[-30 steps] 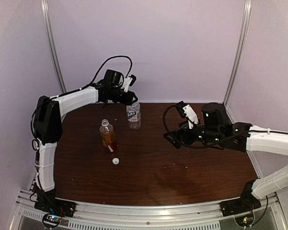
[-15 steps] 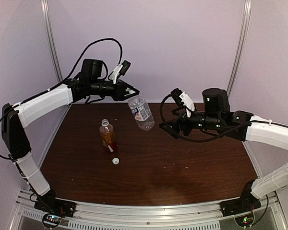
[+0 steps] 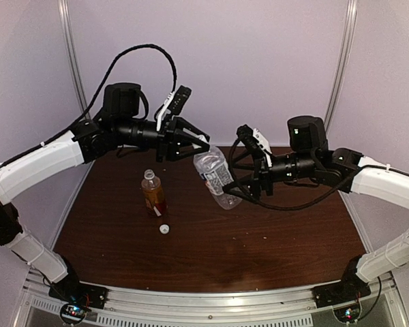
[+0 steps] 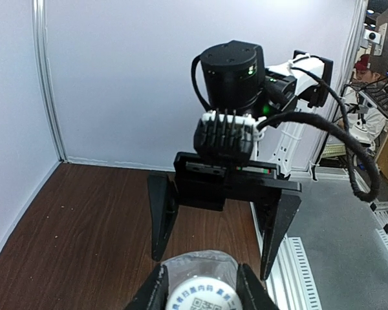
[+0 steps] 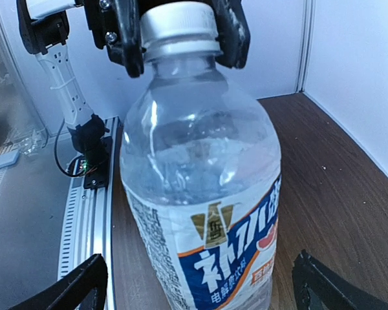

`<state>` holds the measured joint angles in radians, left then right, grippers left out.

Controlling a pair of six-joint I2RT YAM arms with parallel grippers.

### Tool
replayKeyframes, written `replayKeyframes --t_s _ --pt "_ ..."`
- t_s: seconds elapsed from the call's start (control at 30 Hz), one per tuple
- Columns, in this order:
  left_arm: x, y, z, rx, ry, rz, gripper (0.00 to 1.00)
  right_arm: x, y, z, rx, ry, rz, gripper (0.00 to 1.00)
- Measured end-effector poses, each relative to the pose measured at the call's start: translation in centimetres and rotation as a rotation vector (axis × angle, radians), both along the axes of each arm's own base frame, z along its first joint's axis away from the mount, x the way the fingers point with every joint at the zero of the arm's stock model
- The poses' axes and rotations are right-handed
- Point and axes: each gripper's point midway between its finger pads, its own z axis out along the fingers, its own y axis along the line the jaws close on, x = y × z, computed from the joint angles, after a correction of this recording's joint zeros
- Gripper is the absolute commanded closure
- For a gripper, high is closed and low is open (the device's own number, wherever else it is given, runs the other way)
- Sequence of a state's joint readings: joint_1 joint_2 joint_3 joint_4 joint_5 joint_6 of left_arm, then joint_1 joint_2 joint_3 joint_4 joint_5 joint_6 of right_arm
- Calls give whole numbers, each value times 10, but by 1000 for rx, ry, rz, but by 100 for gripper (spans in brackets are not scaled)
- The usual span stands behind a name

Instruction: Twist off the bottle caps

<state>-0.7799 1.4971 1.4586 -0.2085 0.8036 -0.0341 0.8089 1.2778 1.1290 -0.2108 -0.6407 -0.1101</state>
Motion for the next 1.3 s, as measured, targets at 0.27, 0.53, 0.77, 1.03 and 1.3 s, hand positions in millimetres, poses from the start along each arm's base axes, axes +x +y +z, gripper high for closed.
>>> replayKeyframes --t_s 0.27,0.53,0.77,1.03,1.3 --pt "-24 -4 1 -35 -15 -87 100 -16 2 -2 8 41 87 0" --pt "-37 -7 -1 -56 -2 -145 100 -21 13 -6 10 86 163 5" --pt "-41 -9 2 -73 3 -164 100 -28 21 -12 23 127 233 21" --pt "-43 -9 4 -91 0 -179 100 -37 23 -5 57 127 296 36" --pt "-44 -10 6 -116 9 -186 85 -41 23 -2 72 131 330 52"
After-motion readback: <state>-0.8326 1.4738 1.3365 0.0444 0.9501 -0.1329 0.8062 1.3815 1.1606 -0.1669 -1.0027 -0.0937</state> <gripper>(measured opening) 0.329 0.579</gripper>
